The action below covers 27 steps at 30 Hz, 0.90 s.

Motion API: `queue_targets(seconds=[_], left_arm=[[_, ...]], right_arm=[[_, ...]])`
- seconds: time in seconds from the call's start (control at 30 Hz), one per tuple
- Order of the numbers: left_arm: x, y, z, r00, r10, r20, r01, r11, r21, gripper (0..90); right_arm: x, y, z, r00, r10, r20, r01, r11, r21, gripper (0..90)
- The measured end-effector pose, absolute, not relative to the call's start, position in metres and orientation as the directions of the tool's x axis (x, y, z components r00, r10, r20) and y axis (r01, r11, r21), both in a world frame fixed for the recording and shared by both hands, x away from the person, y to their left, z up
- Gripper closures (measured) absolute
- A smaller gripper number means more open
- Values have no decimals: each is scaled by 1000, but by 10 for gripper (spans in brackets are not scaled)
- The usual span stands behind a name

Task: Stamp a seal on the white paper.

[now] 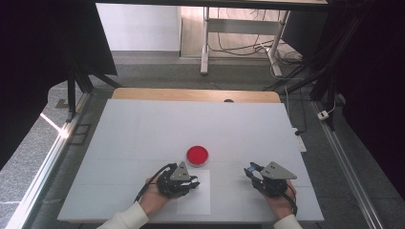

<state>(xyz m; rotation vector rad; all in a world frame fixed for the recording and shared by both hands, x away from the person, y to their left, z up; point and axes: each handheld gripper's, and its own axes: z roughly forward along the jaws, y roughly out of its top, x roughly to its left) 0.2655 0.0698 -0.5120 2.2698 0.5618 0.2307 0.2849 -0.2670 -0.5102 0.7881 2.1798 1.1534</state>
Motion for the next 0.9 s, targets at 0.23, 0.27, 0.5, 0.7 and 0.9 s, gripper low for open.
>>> queue_targets(seconds=[0.23,0.27,0.5,0.7,0.9], left_arm=[[267,75,-507,879,476,-27,329,-565,757,761],[267,76,-506,878,477,-34,332,-557,762,761],[268,83,-498,874,483,-52,335,-523,784,760],[268,88,-490,865,497,-68,344,-488,802,759],[268,94,-480,860,504,-86,347,-451,822,759]], right_arm=[[285,-267,-510,-680,708,-191,240,462,854,643],[285,-267,-510,-677,710,-194,241,464,852,643],[285,-267,-510,-677,710,-195,240,463,853,643],[285,-267,-510,-679,709,-191,241,461,854,643],[285,-266,-510,-680,708,-191,239,461,855,643]])
